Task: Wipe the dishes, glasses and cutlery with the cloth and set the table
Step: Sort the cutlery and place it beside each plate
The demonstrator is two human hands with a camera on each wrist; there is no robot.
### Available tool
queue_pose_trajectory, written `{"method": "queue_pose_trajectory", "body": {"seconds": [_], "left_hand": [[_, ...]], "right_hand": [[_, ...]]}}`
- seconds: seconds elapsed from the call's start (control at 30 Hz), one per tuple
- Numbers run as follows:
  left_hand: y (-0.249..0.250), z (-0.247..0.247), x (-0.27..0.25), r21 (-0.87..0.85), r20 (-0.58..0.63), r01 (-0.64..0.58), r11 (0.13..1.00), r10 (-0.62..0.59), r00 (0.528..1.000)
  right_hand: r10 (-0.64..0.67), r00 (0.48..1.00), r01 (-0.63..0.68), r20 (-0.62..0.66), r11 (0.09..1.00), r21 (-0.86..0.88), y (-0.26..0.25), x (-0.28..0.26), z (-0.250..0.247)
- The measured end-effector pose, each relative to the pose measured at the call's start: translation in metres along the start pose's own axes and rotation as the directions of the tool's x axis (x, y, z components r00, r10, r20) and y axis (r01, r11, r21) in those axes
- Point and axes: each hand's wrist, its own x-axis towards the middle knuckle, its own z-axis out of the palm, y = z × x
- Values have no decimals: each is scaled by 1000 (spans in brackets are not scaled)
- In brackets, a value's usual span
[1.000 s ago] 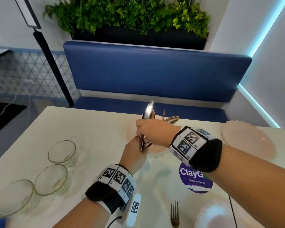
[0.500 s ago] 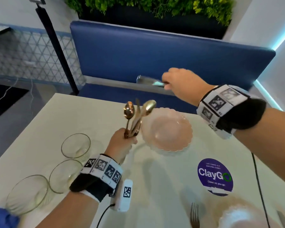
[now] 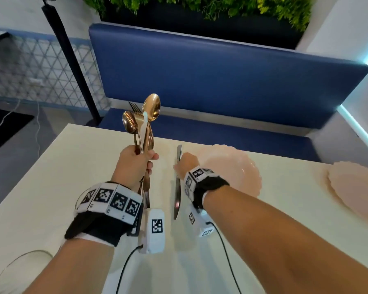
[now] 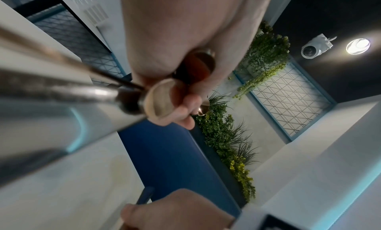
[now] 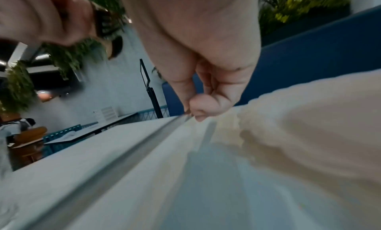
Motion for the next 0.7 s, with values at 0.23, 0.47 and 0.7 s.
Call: {"method": "queue_pose_trajectory", "body": {"seconds": [0.23, 0.47, 0.7], "left_hand": [[-1, -1, 11, -4, 28, 0, 1000, 0, 1000], [-2, 0, 17, -17, 26, 4, 1000, -3, 1000], [-2, 2, 15, 8, 34, 12, 1000, -12, 999]], "right_hand": [[25, 999, -25, -26, 1000, 3, -7, 19, 11], [36, 999, -40, -30, 992, -118, -9, 36, 13], [-1, 999, -8, -46, 980, -201, -10, 36, 6]]}}
